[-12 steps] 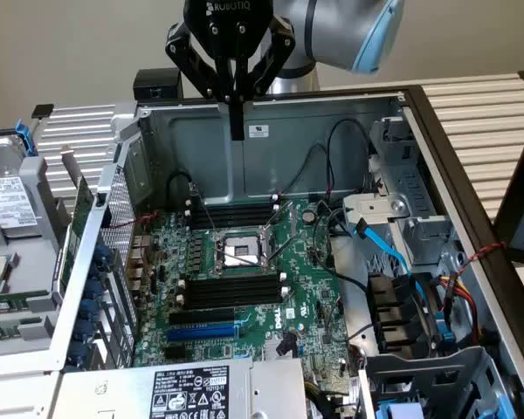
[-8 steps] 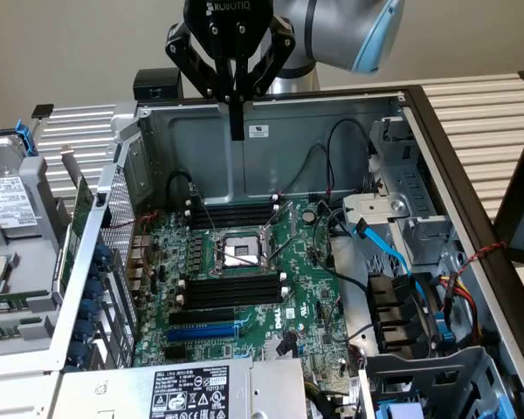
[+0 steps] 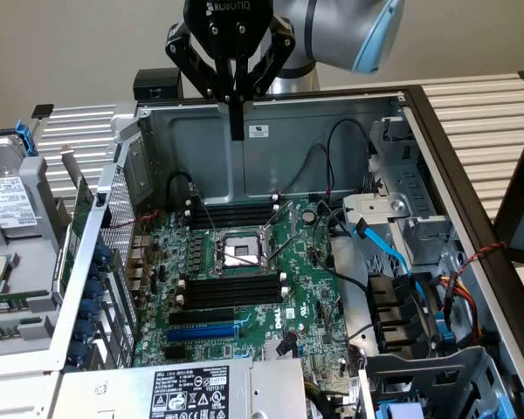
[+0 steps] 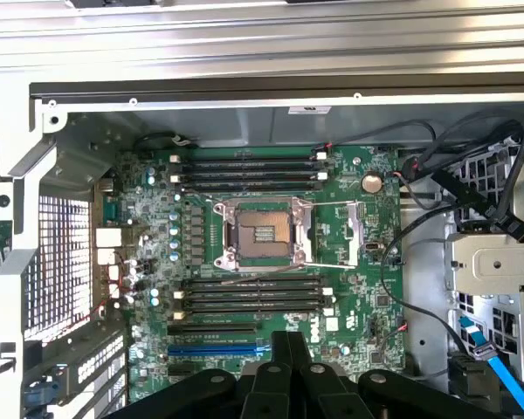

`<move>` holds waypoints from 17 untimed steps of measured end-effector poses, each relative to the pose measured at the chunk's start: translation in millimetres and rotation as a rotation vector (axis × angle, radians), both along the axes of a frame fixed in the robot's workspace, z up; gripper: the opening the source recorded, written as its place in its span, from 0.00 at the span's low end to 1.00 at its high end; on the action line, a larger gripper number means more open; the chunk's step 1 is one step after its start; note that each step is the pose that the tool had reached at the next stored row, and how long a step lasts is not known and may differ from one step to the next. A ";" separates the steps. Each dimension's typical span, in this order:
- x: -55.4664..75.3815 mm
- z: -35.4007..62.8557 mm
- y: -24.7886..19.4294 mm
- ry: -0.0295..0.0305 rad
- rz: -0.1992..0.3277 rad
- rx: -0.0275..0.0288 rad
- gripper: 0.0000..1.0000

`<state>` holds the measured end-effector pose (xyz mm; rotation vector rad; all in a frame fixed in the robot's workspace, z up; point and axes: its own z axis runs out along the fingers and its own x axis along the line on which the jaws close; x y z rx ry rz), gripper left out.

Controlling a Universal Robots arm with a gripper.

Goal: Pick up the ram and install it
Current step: 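Reach for the ram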

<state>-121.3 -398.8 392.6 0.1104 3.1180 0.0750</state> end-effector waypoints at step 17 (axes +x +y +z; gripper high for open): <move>-52.6 -0.1 10.0 -0.0001 0.000 -0.0005 0.10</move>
